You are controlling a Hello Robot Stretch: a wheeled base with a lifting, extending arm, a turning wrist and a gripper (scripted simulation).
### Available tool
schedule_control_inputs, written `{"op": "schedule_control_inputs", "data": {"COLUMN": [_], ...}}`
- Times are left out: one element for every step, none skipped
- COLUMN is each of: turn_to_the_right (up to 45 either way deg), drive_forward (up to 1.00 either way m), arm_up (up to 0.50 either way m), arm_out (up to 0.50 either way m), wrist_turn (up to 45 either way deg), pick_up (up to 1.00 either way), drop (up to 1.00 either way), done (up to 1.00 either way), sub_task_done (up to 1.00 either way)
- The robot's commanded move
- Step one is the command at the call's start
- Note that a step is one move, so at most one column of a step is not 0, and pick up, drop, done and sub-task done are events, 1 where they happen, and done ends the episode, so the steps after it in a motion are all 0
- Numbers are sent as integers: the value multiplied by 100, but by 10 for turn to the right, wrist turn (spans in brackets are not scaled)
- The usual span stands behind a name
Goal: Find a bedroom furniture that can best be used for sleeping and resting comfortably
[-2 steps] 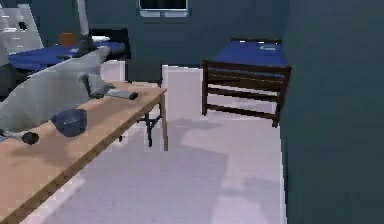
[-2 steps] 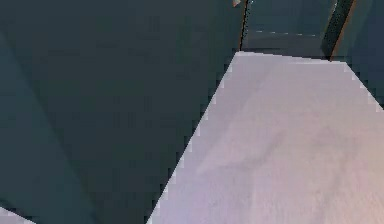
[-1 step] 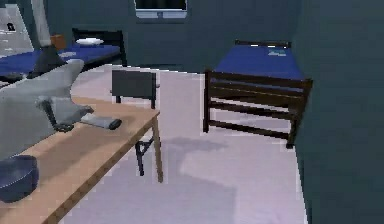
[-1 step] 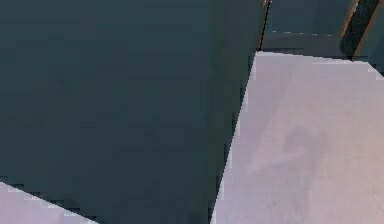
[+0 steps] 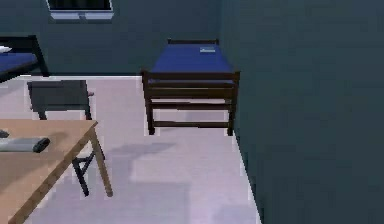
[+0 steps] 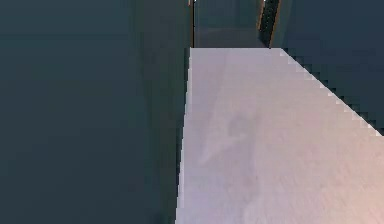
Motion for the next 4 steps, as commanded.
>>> {"op": "schedule_control_inputs", "data": {"turn_to_the_right": [0,30,0,0], "drive_forward": [100,0,50,0], "arm_up": [0,0,0,0], "arm_out": [0,0,0,0], "wrist_turn": [0,0,0,0], "pick_up": [0,0,0,0], "drop": [0,0,0,0], "done": [0,0,0,100], "sub_task_done": [0,0,0,0]}}
